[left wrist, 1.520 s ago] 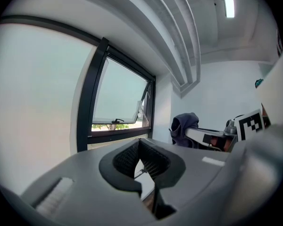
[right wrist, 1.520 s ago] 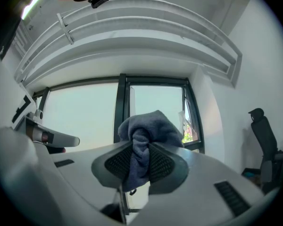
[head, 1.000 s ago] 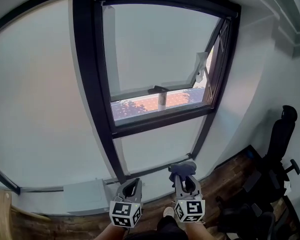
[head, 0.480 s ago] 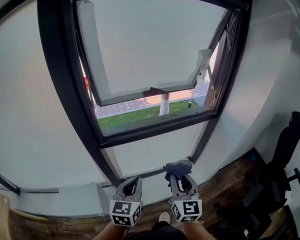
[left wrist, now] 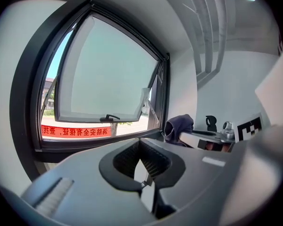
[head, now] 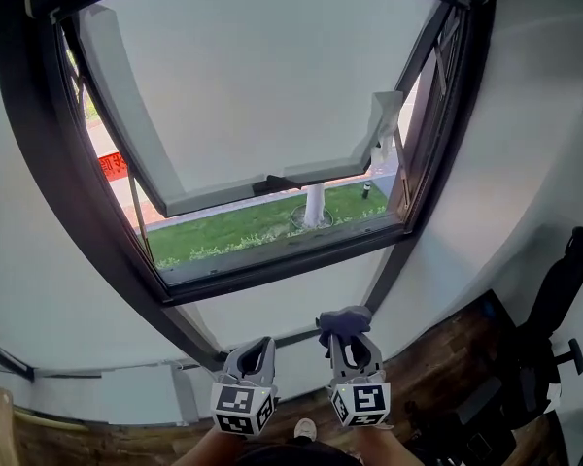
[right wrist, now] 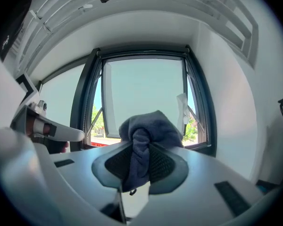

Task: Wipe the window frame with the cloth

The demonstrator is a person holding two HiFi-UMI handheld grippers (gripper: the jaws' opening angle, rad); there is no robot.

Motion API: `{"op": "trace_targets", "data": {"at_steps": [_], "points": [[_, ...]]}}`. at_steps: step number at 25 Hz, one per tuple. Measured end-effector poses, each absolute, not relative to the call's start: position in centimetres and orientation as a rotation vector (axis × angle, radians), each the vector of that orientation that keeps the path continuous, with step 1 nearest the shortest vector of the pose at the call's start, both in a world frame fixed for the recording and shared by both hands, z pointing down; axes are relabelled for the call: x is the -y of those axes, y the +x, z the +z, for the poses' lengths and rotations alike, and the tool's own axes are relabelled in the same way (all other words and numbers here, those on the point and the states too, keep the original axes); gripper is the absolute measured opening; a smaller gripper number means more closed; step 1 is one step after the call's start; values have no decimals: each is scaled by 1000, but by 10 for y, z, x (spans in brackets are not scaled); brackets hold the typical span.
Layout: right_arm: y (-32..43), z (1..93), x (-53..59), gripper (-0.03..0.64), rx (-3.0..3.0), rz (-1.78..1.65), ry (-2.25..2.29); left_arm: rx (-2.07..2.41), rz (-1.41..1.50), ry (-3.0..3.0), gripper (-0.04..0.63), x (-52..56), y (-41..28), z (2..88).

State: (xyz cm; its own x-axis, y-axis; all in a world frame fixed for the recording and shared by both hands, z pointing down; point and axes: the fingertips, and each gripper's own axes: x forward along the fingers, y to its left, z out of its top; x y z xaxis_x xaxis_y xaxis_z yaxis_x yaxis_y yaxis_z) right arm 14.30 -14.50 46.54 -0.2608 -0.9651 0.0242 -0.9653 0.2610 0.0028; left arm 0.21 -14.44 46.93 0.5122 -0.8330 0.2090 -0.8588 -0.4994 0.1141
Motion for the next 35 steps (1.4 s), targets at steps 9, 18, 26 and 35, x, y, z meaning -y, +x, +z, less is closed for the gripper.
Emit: {"op": "trace_targets", "data": {"at_steps": [9, 18, 26, 35], "points": [[175, 467, 195, 84, 2380, -27, 1950, 1356, 195, 2567, 8, 185, 17, 475], [189, 462, 224, 86, 2375, 37, 2010, 1369, 165, 2597, 8, 224, 15, 462], [228, 460, 250, 86, 2319, 16, 2045, 1327, 161, 2615, 8, 239, 33, 466], [278, 445, 300, 81, 2264, -95, 2076, 1315, 132, 2640, 8, 262, 43, 460]]}}
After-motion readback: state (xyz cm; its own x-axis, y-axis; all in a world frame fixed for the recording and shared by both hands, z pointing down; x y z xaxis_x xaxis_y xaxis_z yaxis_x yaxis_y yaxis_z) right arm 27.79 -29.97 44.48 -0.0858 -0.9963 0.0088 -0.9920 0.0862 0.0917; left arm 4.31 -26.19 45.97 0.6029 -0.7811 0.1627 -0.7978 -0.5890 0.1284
